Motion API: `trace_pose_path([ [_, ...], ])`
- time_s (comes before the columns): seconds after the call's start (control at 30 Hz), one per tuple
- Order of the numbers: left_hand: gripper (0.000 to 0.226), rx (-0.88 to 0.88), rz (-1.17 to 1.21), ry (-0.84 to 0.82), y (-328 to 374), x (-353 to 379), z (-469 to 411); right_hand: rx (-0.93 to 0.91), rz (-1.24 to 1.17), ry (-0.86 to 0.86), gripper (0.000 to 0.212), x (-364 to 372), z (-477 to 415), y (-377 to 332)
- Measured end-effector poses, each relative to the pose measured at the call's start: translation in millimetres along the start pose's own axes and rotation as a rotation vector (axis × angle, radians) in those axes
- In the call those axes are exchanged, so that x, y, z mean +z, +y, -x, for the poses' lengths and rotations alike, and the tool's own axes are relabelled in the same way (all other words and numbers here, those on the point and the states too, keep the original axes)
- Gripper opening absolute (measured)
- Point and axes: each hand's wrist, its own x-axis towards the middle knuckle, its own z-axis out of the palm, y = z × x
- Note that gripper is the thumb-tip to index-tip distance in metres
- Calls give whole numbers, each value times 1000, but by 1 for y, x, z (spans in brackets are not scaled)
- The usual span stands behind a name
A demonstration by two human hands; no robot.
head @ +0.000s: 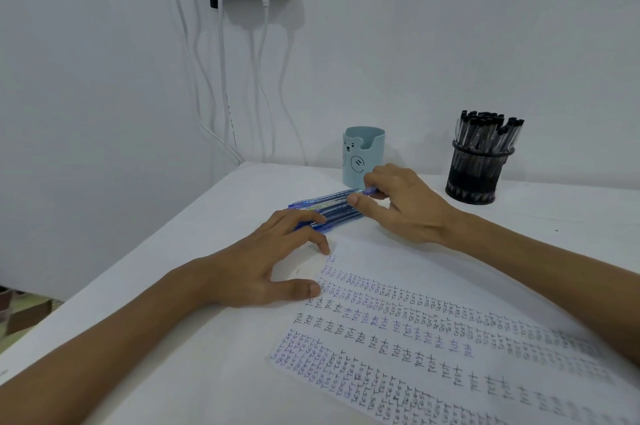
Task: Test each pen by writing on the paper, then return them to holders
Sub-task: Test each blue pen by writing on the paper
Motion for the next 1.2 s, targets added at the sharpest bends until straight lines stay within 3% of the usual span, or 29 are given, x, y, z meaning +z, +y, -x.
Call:
trace_pose_path([
  [0.07,45,2,-1,0,0,0,0,12,31,17,54,1,0,3],
  [0.17,45,11,-1,5,1,0,1,4,-60,196,38,3,0,4],
  [0.3,45,2,-2,8,1,1,1,153,-120,375,50,-4,-4,-5],
  [0.43,45,4,-7,10,0,1,1,478,-650,248,59,-11,-5,-15],
  [0.5,45,4,-8,8,0,1,1,573,-862,155,50,-10,-2,-22],
  [0.6,45,-3,-5,0,0,1,1,585,-941,24,20,-4,6,-31],
  [0.73,45,-8,1,-4,0,0,0,518,-1061,-122,21,4,17,-43],
  [0.87,46,-15,11,-10,1,0,0,483,-915,-237,17,5,20,-52],
  [1.2,46,-16,9,-20,0,0,0,360,-665,-194,11,7,27,-63],
])
